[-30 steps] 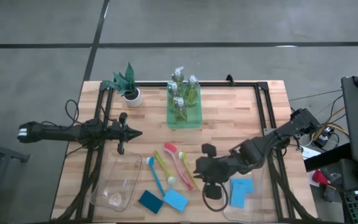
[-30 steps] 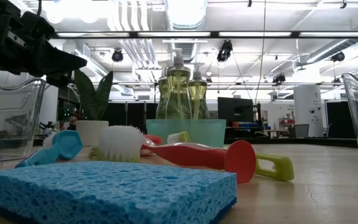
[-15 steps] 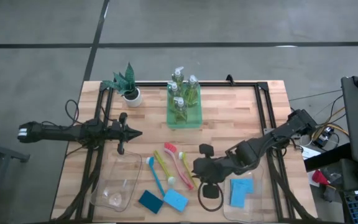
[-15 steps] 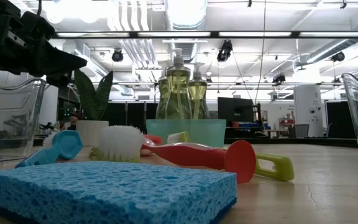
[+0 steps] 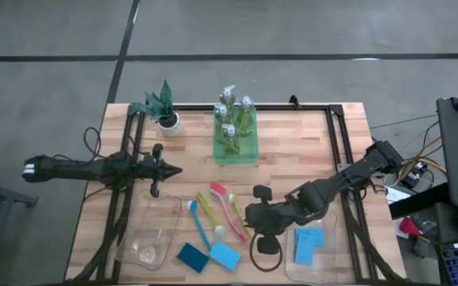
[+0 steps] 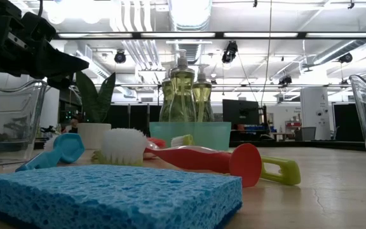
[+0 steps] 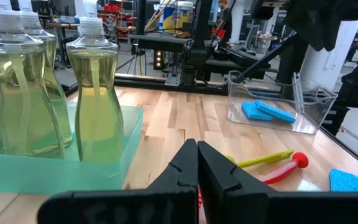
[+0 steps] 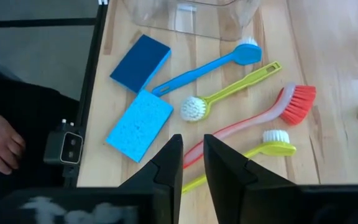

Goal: Pick & Place Kitchen Sink Supplies
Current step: Put the right blue sponge into the right transparent bin

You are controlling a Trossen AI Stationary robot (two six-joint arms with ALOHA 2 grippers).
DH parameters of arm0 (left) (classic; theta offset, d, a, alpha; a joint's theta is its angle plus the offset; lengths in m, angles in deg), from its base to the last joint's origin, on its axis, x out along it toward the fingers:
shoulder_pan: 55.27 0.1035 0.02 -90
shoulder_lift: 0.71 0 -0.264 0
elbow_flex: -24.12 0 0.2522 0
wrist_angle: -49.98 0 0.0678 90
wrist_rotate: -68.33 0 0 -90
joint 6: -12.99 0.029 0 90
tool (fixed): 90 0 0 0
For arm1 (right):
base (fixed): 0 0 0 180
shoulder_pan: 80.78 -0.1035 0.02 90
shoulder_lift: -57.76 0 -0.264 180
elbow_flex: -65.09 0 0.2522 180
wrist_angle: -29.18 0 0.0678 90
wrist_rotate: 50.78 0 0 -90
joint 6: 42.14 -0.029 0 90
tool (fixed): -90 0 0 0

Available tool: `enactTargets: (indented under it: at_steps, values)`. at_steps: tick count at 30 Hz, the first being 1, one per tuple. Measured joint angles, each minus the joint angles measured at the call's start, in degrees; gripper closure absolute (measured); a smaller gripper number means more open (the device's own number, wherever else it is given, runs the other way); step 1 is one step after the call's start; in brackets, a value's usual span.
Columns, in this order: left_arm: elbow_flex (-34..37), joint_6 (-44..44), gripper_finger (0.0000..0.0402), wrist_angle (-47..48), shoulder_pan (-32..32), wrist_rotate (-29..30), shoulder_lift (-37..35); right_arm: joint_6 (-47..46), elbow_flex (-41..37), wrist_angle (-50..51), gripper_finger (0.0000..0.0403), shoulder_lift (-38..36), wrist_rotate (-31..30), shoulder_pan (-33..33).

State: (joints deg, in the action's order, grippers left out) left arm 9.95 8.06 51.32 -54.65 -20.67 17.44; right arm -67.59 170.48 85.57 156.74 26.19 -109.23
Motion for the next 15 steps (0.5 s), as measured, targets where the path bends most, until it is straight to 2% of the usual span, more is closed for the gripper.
enactTargets:
  at_steps: [12, 15]
  values:
    - [0.0, 0.0, 0.0401, 0.0, 0.0, 0.0, 0.0, 0.0, 0.0, -0.4, 0.0327, 0.0, -0.5, 0.8]
    - [0.0, 0.0, 0.0401, 0.0, 0.0, 0.0, 0.0, -1.2, 0.0, -3.0, 0.0329, 0.0, -0.4, 0.9]
